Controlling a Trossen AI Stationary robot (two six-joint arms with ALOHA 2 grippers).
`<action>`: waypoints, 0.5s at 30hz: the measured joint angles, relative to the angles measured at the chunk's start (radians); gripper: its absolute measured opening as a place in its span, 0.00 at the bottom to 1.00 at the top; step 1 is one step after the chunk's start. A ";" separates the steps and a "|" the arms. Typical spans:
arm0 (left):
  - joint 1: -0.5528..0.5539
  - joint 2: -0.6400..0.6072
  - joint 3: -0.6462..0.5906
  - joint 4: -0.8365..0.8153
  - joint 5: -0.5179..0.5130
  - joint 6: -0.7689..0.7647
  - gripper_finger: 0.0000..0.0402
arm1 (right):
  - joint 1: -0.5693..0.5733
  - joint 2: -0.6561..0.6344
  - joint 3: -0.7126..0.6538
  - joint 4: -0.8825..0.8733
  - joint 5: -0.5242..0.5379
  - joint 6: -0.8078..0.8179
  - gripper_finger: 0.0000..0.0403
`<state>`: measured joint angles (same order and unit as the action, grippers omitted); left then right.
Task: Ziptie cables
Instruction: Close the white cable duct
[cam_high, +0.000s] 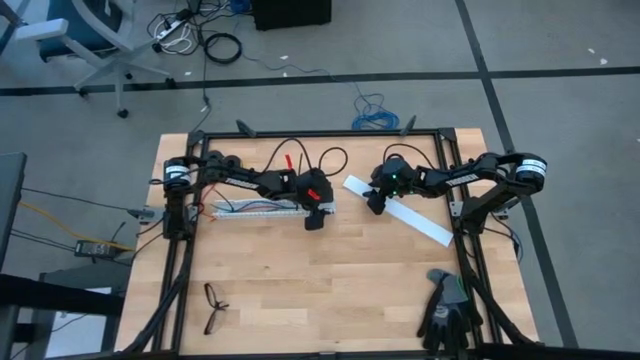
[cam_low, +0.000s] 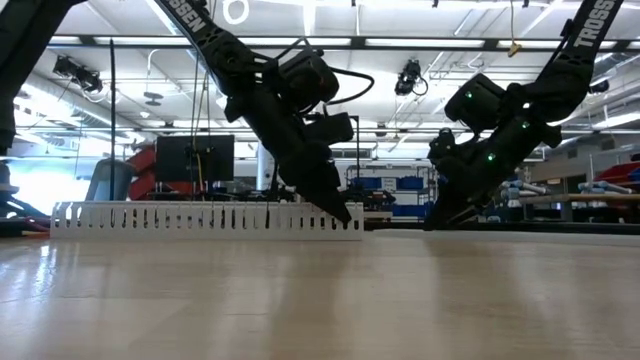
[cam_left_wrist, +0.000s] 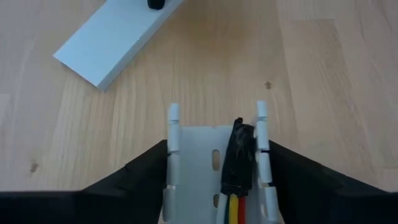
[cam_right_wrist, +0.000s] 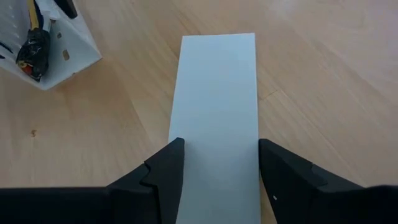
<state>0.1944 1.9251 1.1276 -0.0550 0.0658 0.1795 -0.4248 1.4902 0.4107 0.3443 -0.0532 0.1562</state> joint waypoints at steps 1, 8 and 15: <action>0.000 0.000 0.000 -0.002 0.000 0.000 0.62 | 0.000 0.000 0.000 0.002 0.000 0.000 0.47; 0.000 0.000 0.002 -0.009 0.000 0.000 0.55 | 0.000 0.001 -0.001 0.034 0.000 0.024 0.47; 0.000 0.000 0.002 -0.012 0.000 0.000 0.55 | 0.004 0.031 -0.001 0.053 -0.054 0.003 0.48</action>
<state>0.1944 1.9255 1.1294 -0.0673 0.0658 0.1791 -0.4206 1.5211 0.4099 0.3974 -0.1070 0.1588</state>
